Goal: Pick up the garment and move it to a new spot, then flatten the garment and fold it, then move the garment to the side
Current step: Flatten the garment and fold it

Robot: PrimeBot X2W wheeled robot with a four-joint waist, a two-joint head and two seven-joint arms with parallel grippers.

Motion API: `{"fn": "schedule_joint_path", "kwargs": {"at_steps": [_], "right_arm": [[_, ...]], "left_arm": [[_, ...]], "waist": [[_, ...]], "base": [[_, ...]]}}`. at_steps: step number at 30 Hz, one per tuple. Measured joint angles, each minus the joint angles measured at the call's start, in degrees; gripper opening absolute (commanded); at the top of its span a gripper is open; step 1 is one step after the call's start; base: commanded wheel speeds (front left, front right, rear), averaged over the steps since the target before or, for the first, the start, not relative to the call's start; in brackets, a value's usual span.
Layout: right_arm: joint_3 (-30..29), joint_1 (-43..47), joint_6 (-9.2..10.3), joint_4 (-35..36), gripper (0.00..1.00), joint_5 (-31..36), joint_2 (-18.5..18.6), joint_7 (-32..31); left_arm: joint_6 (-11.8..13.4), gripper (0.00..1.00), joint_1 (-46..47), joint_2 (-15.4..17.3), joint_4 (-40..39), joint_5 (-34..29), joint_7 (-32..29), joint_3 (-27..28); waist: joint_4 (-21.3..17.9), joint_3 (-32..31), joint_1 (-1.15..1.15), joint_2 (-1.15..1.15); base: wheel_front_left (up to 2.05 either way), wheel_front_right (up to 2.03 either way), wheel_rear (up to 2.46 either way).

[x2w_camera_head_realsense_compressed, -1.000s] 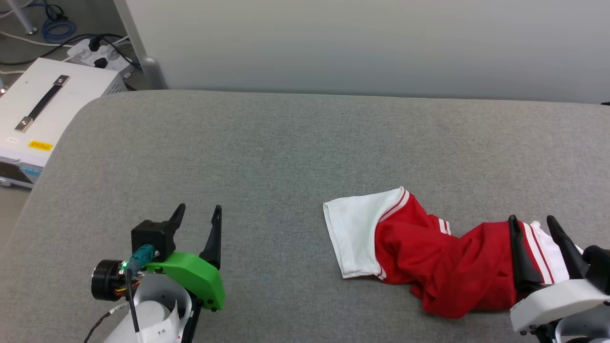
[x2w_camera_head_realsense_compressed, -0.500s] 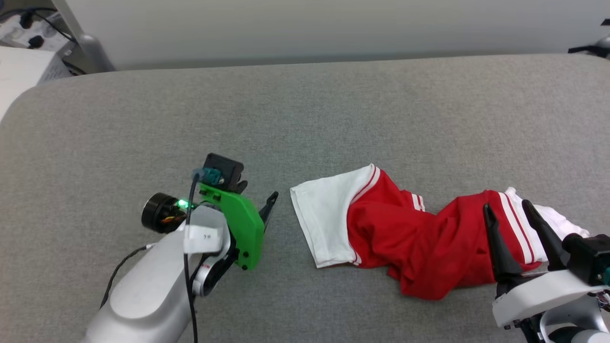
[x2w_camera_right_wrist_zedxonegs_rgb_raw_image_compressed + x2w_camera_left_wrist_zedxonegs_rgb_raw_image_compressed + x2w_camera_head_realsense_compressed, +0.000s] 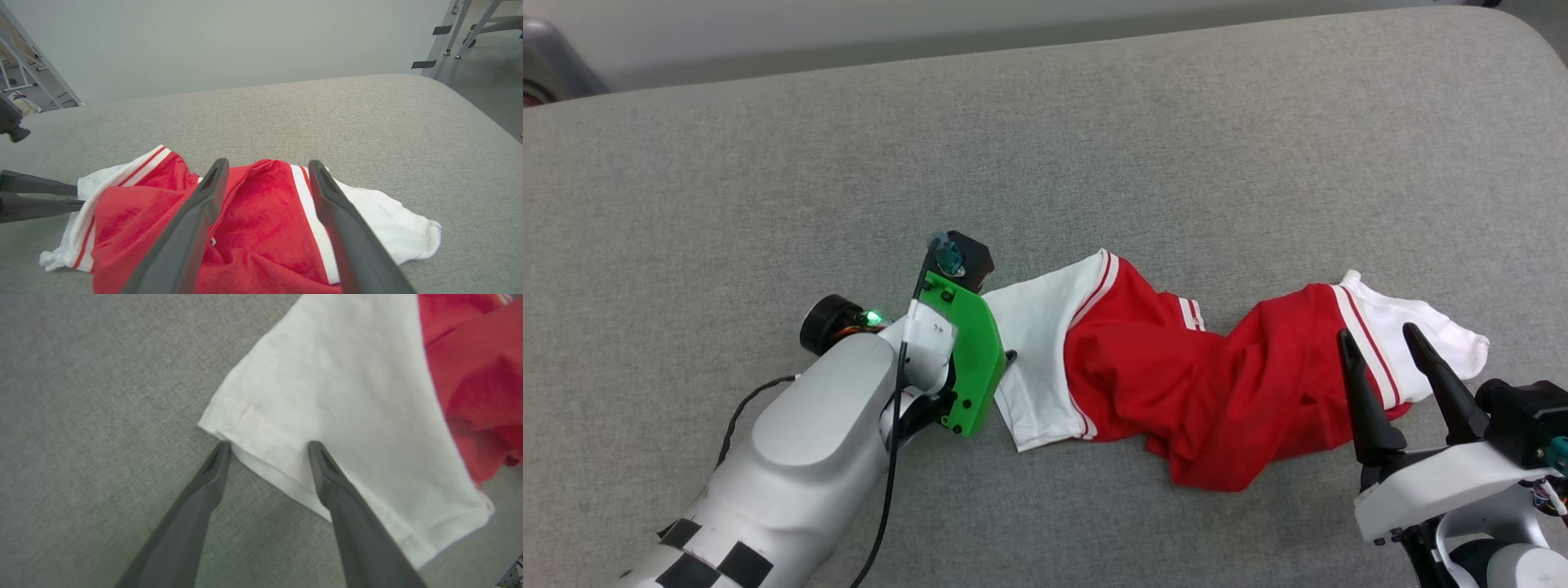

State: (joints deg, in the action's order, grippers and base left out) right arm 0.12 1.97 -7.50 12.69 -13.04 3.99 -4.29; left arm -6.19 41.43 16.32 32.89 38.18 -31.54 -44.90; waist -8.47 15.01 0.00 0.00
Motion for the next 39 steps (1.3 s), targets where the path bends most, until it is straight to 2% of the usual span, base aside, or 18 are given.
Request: {"fn": "schedule_joint_path", "kwargs": {"at_steps": [6, 7, 12, 17, 18, 21, 26, 32, 39], "right_arm": [[-0.3, -0.2, 0.0, -0.7, 1.0, -1.0, -0.3, 0.2], [-0.4, -0.2, 0.0, -0.8, 1.0, -1.1, -0.4, 0.3], [-0.8, -0.4, 0.0, -1.5, 1.0, -1.7, -0.6, 0.2], [-2.5, -0.4, 0.0, -2.4, 1.0, -2.4, -0.7, -0.8], [-4.7, -0.4, -0.01, -3.4, 1.0, -3.4, -0.8, -2.3], [-7.7, -0.4, 0.0, -4.8, 1.0, -4.7, -0.7, -4.4], [-13.3, -0.4, 0.0, -8.1, 1.0, -7.1, 0.6, -9.6], [-18.4, -2.0, 0.0, -15.3, 1.0, -10.7, 5.1, -18.5], [-17.0, -9.7, 0.0, -24.0, 1.0, -14.0, 11.7, -26.1]], "left_arm": [[-0.5, 1.0, 3.6, -1.0, 3.8, -0.3, -3.3, -4.2], [-0.5, 0.0, 4.0, -1.3, 4.1, -0.1, -3.3, -4.7], [-0.8, 0.0, 4.4, -2.7, 5.6, 1.5, -1.4, -6.7], [-0.6, 0.0, 3.3, -2.4, 7.2, 1.4, 6.5, -6.3], [0.8, 0.0, 1.5, -2.1, 6.6, 1.4, 11.1, -5.3], [3.0, 0.0, -0.5, 0.0, 4.7, 1.4, 14.5, -3.7], [6.5, 0.0, -5.4, 5.3, -2.5, 2.7, 18.2, -0.4], [10.4, 0.0, -10.5, 10.4, -13.5, 3.2, 18.4, 1.3], [12.9, 0.0, -12.3, 12.0, -21.6, 3.2, 16.8, 1.3]], "waist": [[-1.0, 1.1, 0.0, 0.0], [-1.0, 1.2, 0.0, 0.0], [-0.7, 1.1, 0.0, 0.0], [0.1, 0.0, 0.0, 0.0], [0.8, -0.9, 0.0, 0.0], [1.7, -1.7, 0.0, 0.0], [3.6, -3.2, 0.0, 0.0], [6.0, -4.4, 0.0, 0.0], [8.6, -4.2, 0.0, 0.0]], "base": [[0.0, 0.0, 0.0], [0.0, 0.0, 0.0], [0.0, 0.0, 0.0], [0.0, 0.0, 0.0], [0.0, 0.0, 0.0], [0.0, 0.0, 0.0], [0.0, 0.0, 0.0], [0.0, 0.0, 0.0], [0.0, 0.0, 0.0]]}}
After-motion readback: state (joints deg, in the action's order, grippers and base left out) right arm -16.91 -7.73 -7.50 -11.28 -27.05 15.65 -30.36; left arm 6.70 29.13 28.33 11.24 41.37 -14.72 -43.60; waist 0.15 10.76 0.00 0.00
